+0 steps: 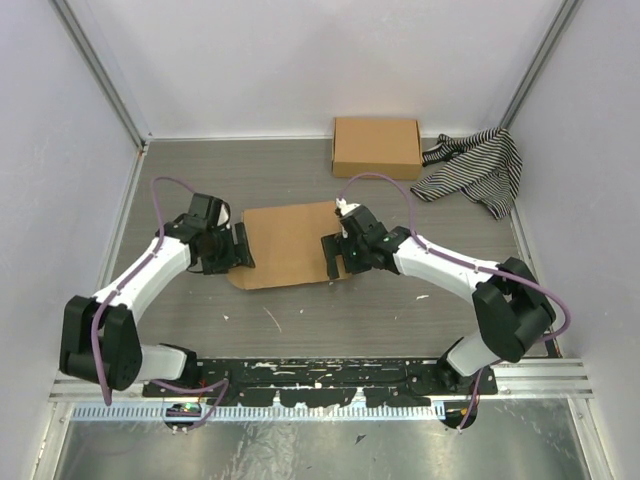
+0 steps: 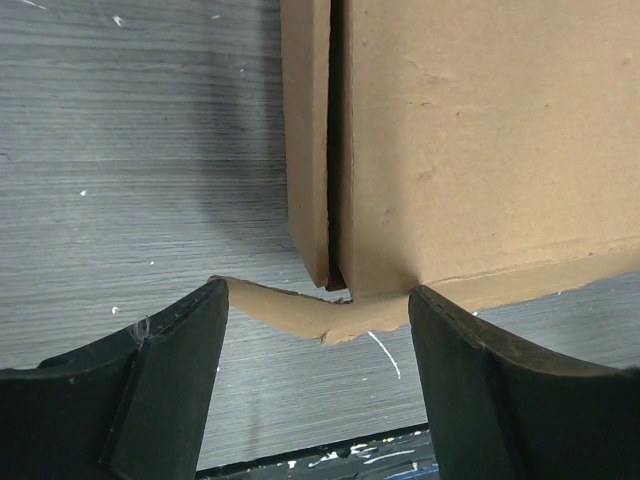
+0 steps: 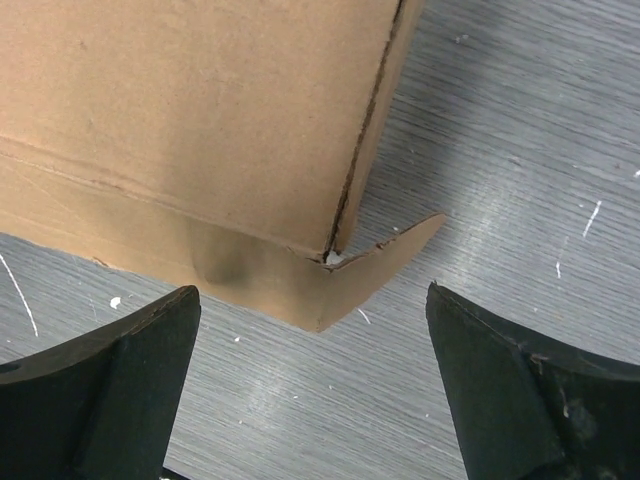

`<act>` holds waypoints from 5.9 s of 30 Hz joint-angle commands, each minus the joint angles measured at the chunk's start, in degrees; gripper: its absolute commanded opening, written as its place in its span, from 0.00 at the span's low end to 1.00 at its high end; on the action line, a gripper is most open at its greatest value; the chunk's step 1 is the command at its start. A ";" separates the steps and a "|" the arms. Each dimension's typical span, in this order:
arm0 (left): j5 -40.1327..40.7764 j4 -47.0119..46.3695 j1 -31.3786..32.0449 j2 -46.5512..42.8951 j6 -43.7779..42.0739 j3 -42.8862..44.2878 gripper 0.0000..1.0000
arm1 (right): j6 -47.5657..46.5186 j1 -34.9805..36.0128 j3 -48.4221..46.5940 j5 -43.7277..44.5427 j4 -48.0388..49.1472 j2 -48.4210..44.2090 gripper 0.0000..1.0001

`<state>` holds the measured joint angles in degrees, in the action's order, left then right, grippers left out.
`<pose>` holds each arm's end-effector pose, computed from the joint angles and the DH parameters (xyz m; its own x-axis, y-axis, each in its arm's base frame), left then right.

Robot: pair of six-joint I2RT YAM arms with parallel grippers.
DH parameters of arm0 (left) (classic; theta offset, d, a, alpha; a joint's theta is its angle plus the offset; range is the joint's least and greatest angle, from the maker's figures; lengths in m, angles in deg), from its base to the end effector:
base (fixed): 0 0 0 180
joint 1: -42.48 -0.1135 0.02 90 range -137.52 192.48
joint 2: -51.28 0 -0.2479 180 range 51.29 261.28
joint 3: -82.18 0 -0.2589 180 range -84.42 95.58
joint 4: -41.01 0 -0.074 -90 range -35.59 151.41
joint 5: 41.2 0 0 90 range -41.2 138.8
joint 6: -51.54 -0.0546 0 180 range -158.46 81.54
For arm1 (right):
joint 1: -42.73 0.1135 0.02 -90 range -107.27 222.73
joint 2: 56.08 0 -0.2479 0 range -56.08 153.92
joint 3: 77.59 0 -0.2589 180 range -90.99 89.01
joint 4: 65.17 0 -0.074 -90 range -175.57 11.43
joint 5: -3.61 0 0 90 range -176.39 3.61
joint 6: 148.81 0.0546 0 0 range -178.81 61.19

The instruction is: Fold the paper box

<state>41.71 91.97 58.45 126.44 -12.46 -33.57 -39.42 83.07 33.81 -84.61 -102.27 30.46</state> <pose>0.2588 -0.0811 0.1911 -0.9063 -0.1931 -0.3760 -0.0760 0.9495 -0.3045 0.2488 0.2091 0.1758 -0.7995 -0.2437 -0.5490 -0.3901 0.9056 0.1662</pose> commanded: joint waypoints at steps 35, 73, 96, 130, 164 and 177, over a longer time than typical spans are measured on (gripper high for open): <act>3.34 13.86 0.21 1.13 -5.13 6.98 0.84 | 3.31 -2.08 -4.63 -10.87 -4.51 -0.11 0.98; -15.49 -5.18 1.35 11.96 1.25 2.95 0.68 | 1.79 -3.89 -8.38 -15.69 5.35 6.15 0.90; -17.90 19.36 1.37 31.31 -2.53 34.07 0.52 | 1.31 -10.72 -31.69 -15.05 -22.26 20.20 0.85; -22.01 18.01 1.32 29.14 -1.92 28.68 0.49 | 2.28 -13.35 -24.03 -8.40 -24.61 12.42 0.93; -12.94 -3.72 1.35 26.65 2.50 16.88 0.61 | 1.11 -13.25 -1.12 -9.36 10.18 5.22 0.85; -20.79 0.82 1.35 24.45 0.96 17.81 0.41 | 0.48 -13.27 -4.67 -12.21 3.91 1.17 0.72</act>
<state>24.57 89.45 59.67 153.17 -10.23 -17.22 -38.15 69.87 33.17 -94.97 -96.15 34.83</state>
